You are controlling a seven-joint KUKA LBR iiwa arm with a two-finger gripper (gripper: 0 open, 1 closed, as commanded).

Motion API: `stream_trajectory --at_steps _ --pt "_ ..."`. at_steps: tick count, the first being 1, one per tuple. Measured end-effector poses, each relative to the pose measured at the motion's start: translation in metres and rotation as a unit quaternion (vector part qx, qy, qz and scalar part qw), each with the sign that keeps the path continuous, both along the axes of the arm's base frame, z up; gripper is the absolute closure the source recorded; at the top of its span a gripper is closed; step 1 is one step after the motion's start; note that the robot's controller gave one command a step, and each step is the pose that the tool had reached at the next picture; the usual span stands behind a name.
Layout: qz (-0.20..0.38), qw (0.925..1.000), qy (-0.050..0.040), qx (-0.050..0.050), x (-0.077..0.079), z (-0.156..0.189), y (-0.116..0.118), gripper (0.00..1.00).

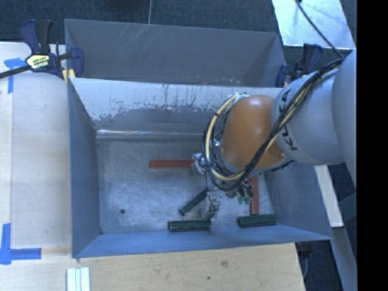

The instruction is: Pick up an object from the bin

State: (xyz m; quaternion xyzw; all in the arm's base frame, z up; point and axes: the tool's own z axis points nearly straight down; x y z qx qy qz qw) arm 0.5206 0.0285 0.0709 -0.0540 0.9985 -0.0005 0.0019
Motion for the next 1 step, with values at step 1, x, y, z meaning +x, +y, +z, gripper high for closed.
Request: stream_trajectory --at_steps 1 --pt "0.000 1.0000 -0.0004 0.001 0.0002 0.0006 -0.0001 1.00"
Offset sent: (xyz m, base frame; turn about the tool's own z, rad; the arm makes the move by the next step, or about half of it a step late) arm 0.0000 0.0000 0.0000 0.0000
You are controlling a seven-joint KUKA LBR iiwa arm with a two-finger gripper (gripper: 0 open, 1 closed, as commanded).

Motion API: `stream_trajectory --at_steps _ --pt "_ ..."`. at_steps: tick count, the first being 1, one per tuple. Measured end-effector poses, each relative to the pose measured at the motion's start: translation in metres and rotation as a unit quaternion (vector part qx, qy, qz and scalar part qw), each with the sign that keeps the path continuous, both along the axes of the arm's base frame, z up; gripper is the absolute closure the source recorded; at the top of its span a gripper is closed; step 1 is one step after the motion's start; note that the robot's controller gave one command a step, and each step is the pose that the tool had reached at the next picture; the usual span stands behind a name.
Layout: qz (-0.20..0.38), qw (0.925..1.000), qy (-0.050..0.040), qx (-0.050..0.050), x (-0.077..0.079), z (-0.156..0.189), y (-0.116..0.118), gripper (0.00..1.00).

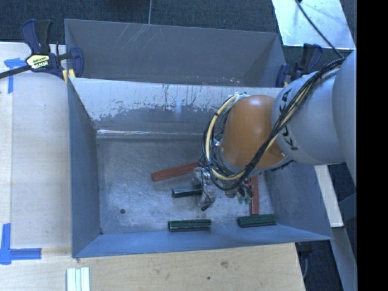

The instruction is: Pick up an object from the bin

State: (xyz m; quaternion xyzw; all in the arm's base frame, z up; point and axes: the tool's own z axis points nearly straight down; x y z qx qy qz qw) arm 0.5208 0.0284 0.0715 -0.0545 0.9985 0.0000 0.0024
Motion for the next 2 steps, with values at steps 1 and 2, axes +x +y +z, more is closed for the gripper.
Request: stream_trajectory --at_steps 1,2 --pt "0.078 0.9969 -0.0040 -0.001 0.036 0.117 -0.044 1.00" --pt "0.082 0.9966 -0.0047 -0.001 0.049 0.199 -0.049 1.00"
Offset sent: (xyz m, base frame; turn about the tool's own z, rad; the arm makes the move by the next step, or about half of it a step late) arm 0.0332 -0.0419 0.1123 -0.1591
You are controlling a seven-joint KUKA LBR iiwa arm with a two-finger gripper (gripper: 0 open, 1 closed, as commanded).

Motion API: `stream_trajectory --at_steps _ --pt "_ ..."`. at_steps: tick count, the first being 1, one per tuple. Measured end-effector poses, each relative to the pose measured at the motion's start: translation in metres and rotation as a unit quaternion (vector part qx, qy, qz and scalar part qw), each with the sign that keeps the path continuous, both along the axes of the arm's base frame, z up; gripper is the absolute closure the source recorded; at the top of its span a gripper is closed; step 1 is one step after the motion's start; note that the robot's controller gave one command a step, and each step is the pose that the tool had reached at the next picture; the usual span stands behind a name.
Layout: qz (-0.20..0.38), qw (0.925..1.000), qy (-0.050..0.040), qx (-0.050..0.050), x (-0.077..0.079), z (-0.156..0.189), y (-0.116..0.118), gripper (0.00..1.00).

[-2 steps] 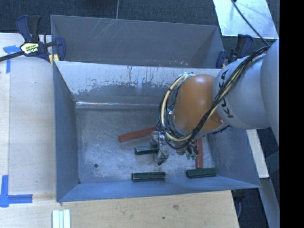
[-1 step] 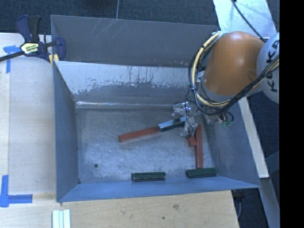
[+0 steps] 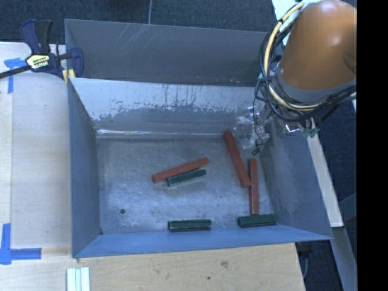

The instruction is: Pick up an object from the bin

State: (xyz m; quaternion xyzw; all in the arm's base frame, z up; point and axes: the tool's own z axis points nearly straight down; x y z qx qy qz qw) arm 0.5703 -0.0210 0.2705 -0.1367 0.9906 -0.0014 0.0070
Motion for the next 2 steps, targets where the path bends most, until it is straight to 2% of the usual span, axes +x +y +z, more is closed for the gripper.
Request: stream_trajectory --at_steps 1,2 --pt "0.000 1.0000 0.0050 0.001 -0.002 -0.005 0.000 0.00" --pt "-0.003 0.9999 0.0095 0.001 -0.017 -0.116 0.101 0.00"
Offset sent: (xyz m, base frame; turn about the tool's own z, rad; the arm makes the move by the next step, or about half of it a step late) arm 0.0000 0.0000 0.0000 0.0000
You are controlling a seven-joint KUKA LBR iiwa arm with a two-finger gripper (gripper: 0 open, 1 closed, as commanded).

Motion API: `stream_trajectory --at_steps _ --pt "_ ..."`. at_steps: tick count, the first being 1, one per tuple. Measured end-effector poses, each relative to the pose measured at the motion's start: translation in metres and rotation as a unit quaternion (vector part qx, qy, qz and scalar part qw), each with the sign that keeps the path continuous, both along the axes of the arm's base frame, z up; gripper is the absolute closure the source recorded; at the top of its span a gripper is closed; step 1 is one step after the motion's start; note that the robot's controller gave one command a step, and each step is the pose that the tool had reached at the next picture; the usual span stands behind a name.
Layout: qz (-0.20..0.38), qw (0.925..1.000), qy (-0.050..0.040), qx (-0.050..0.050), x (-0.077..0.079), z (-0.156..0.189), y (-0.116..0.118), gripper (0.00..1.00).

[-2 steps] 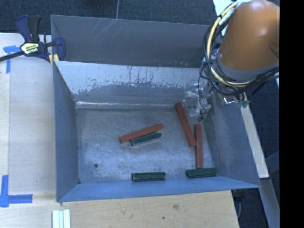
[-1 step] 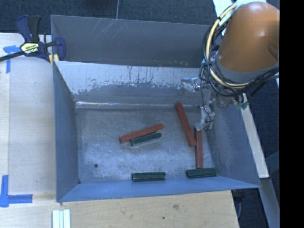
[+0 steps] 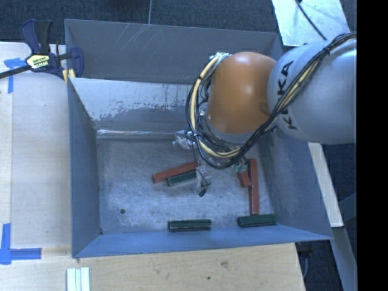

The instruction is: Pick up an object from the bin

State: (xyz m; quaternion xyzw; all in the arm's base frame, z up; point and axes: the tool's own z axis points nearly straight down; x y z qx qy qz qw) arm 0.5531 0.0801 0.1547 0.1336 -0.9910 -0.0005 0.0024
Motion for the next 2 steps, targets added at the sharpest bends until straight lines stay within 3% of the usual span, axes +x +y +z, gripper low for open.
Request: stream_trajectory --at_steps 1,2 --pt "-0.088 0.9961 -0.0013 -0.001 0.0322 -0.0874 -0.0244 0.00" --pt "-0.087 0.9962 -0.0039 0.000 0.0335 -0.0840 -0.0238 1.00"
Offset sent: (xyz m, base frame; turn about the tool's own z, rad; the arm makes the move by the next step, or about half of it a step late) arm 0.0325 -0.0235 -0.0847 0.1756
